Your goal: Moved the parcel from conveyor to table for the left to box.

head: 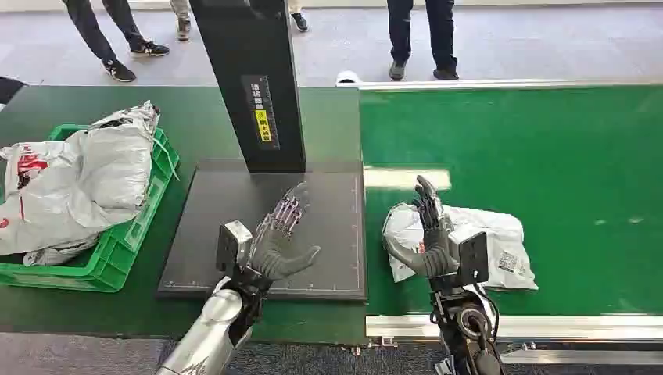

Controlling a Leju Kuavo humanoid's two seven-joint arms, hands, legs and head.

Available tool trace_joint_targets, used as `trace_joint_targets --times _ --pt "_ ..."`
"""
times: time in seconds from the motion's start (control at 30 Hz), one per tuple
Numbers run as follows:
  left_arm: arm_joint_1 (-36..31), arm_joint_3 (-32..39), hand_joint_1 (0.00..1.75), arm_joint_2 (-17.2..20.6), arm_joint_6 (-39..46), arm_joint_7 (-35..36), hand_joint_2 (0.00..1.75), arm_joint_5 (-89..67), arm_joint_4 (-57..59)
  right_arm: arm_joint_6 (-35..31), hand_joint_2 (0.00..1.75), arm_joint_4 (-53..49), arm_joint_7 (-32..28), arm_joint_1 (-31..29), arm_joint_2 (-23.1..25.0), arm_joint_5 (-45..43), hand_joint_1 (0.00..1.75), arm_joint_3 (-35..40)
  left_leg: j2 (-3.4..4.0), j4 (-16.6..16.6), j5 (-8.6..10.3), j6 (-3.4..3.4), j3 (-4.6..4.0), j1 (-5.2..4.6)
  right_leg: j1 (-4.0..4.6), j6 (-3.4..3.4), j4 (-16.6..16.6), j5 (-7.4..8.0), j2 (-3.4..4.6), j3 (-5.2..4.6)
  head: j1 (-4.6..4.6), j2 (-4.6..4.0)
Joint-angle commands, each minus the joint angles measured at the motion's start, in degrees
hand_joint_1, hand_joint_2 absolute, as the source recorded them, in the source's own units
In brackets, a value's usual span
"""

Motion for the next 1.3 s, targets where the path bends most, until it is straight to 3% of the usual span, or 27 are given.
trace_joint_targets --times 0.03,0.87,0.93,0.97,1.07,1.3 --pt "-0.1 -0.4 0.0 0.8 0.3 0.8 1.75 -0.5 1.3 -0.2 1.75 1.4 0.5 -1.3 -0.4 0.2 0.0 -1.0 0.07 -0.1 -0.03 0.03 0.16 -0.01 0.01 0.0 -0.1 -0.02 -0.02 0.15 -0.02 0.0" --pt "3.4 0.3 0.0 2.1 1.7 0.3 1.75 -0.5 -1.2 -3.9 1.75 3.5 1.2 -2.1 -2.0 6.4 0.0 0.1 0.11 -0.1 -0.02 0.04 0.14 -0.02 0.0 0.0 -0.1 0.0 0.03 0.13 0.0 0.0" --pt "3.9 0.5 0.0 2.1 2.2 0.6 1.75 -0.7 -2.1 -13.0 1.75 4.6 6.9 -2.8 -3.7 18.6 0.0 2.1 0.12 -0.1 -0.03 0.05 0.2 0.0 0.02 0.01 -0.2 0.01 0.02 0.2 0.0 0.0" --pt "4.4 0.7 0.0 2.2 2.4 0.6 1.75 -0.8 -2.7 -16.3 1.75 6.8 13.6 -3.8 -4.4 26.4 0.0 2.0 0.1 -0.1 -0.03 0.03 0.14 -0.01 0.0 0.0 -0.1 0.0 0.03 0.13 -0.02 0.0" --pt "4.8 0.9 0.0 2.3 2.5 0.9 1.75 -1.0 -3.3 -18.9 1.75 12.2 22.7 -5.8 -5.1 39.5 0.0 -1.5 0.14 -0.1 -0.02 0.04 0.17 0.0 0.02 0.02 -0.1 0.03 0.08 0.17 -0.02 0.0" --pt "4.9 1.1 0.0 2.1 2.6 1.2 1.75 -1.0 -3.3 -18.9 1.75 14.6 25.7 -6.4 -5.4 44.6 0.0 -3.2 0.0 -0.1 -0.03 0.03 0.13 -0.01 0.0 0.0 -0.1 -0.01 0.0 0.17 0.0 -0.02"
